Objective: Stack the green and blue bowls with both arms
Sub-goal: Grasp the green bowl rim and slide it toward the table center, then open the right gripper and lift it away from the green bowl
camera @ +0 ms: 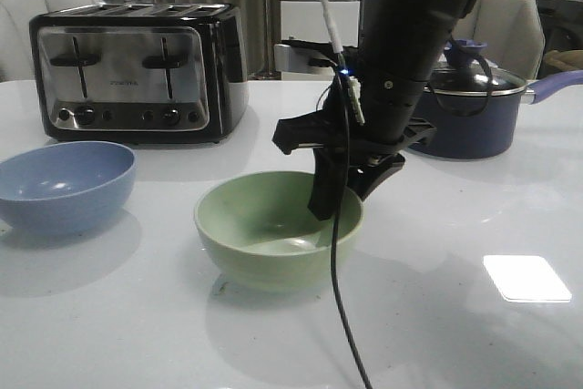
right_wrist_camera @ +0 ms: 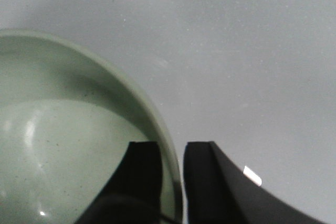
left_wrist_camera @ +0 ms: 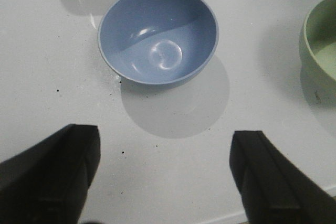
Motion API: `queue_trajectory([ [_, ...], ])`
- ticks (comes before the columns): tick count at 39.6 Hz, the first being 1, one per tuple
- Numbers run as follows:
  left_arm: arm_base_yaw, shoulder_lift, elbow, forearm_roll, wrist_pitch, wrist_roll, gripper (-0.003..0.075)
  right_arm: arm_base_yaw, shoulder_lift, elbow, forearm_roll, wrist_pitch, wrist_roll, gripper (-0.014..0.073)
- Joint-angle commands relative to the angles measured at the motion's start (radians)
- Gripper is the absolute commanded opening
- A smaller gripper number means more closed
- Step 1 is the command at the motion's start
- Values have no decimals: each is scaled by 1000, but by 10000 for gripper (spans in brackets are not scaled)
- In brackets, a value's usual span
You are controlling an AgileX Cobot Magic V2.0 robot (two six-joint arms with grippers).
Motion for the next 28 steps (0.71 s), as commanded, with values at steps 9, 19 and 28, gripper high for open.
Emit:
queue_trajectory([
  [9,-9,-4,-30,5,-82,-3,562,3,-153,-36,11,-20,0,461],
  [19,-9,-4,-30,5,-82,-3,562,88,-391,64,-60,-21,-28,461],
  [28,-9,-4,-30,5,-80,-3,562,97,-631,277,-83,-59,-9,461],
])
